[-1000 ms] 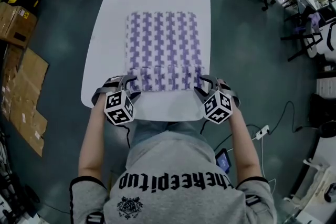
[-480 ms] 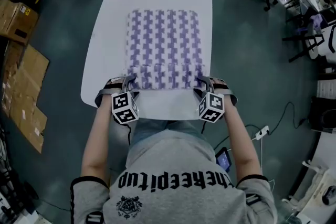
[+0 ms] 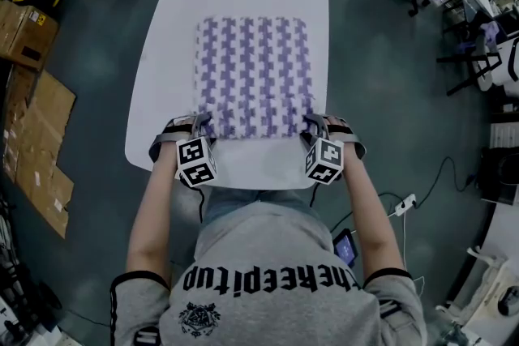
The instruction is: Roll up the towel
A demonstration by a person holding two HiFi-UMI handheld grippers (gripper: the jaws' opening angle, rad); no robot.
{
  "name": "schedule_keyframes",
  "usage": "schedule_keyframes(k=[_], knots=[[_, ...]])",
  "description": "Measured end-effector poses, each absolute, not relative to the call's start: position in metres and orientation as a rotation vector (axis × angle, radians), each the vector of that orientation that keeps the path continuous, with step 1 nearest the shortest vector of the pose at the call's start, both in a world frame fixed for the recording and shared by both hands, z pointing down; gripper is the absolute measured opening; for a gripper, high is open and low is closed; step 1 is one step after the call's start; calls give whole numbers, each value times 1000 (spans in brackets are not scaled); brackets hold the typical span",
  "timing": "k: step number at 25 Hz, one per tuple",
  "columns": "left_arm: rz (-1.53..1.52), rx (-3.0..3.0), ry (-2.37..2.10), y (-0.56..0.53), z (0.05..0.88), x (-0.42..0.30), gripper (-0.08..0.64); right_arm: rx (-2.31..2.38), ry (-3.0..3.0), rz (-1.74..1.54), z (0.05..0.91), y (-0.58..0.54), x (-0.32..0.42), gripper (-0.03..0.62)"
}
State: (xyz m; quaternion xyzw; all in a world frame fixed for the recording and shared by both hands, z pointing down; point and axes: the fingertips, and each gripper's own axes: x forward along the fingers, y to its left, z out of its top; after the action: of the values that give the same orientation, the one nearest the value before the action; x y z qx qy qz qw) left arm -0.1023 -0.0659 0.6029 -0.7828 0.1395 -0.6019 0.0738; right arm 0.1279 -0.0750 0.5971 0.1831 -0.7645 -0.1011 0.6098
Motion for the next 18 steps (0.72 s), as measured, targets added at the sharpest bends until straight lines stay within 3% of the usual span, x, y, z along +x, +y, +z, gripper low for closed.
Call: schedule_keyframes(k=[4, 6, 8, 10, 18], knots=[[-1824, -2371, 393, -70, 600, -99, 249, 430, -1754, -213, 596, -84, 131, 169], [-1835, -2377, 386, -74, 598, -99, 241, 440, -1749, -209, 594, -90, 132, 88], [-1840, -2368, 412, -77, 598, -99, 230, 442, -1747, -204, 594, -91, 131, 57], [-1839, -2334, 459, -79, 600, -102, 135, 447, -1755, -195, 595, -88, 130, 46], [-1856, -2316, 431, -60, 594, -94, 91, 437, -1794, -157, 589, -67, 135, 38]])
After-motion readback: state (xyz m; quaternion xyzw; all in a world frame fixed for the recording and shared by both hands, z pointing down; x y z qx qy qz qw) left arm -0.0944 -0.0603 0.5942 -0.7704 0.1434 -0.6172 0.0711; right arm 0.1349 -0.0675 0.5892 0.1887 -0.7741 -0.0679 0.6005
